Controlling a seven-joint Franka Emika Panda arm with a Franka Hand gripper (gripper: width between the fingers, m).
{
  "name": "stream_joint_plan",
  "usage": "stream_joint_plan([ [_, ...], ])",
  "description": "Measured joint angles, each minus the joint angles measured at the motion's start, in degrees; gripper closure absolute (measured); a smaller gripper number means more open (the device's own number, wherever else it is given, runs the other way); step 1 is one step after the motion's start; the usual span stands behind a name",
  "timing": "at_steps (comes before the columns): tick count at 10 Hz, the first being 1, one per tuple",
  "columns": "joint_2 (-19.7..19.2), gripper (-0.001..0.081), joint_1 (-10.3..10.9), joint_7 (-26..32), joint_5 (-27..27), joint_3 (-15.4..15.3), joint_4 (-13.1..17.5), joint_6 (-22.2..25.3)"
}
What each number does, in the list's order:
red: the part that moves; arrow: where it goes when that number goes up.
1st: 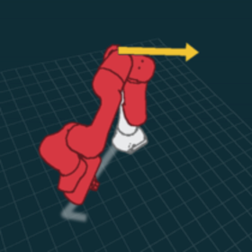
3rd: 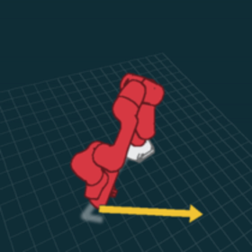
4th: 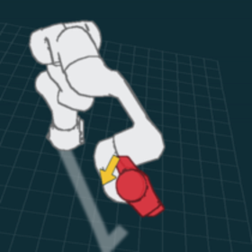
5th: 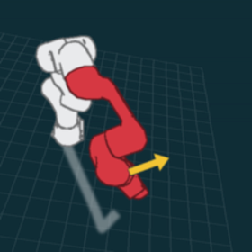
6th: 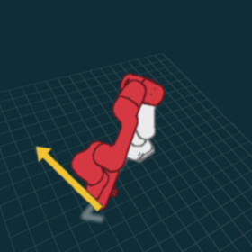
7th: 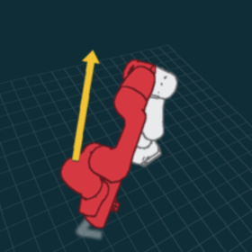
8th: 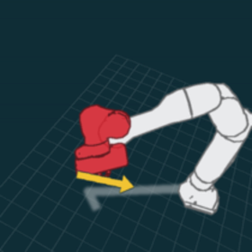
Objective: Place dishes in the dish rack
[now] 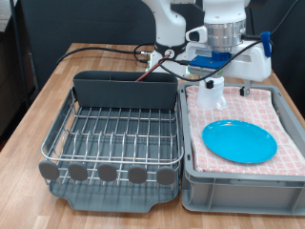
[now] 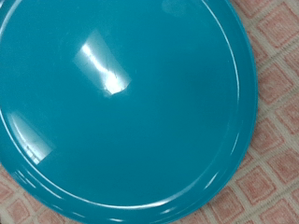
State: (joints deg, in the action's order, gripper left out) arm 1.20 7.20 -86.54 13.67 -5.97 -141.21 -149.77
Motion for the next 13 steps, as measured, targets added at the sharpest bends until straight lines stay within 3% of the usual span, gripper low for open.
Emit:
stream_joint_plan([
  [2,-2.08,0.0004,0.00,4.81,4.45,-0.21,-0.96,-4.75],
  [5,-5.57,0.0004,-0.08,20.09,19.26,-1.99,-1.83,-12.19],
  [10,-10.54,0.0004,-1.25,40.40,40.45,-6.59,-1.77,-20.49],
  [13,-11.84,0.0004,-1.86,45.37,45.13,-7.54,-1.41,-21.00],
])
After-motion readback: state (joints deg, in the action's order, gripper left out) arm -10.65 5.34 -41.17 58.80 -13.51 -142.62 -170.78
